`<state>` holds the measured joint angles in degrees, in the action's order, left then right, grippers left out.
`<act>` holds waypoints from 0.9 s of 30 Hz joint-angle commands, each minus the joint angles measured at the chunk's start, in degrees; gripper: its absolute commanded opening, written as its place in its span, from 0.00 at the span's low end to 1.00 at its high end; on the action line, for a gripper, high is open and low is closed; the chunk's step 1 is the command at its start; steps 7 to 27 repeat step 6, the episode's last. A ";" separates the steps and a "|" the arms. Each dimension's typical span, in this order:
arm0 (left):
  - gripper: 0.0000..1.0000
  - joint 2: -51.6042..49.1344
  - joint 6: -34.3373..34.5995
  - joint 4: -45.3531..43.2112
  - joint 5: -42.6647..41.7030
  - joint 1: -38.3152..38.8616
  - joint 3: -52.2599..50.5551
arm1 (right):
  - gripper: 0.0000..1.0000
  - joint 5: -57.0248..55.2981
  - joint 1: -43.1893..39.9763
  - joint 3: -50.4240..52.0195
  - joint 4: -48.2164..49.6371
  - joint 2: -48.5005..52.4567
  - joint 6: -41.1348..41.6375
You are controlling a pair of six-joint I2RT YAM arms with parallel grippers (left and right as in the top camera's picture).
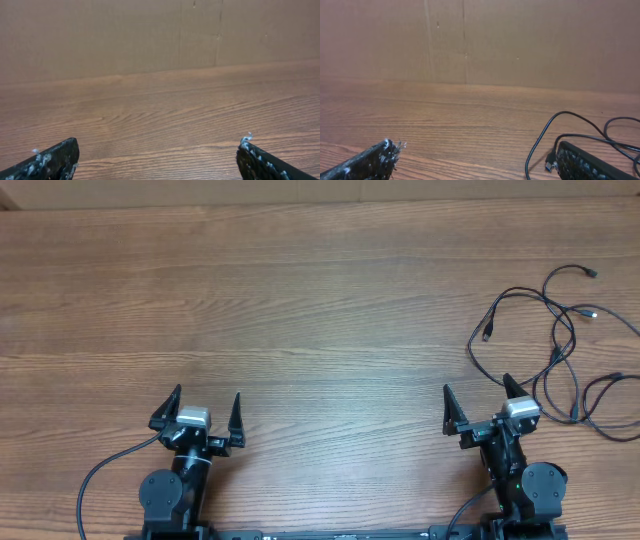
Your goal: Untangle cables
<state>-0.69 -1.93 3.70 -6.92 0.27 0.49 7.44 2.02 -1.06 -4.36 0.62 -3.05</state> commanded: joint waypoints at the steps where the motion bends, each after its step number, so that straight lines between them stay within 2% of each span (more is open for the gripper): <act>1: 1.00 0.44 -1.09 0.09 -1.03 -0.35 -0.24 | 1.00 -0.31 0.39 0.61 0.15 -0.46 -0.20; 27: 1.00 0.44 -1.09 0.09 -1.01 -0.35 -0.24 | 1.00 -0.31 0.39 0.61 0.15 -0.46 -0.20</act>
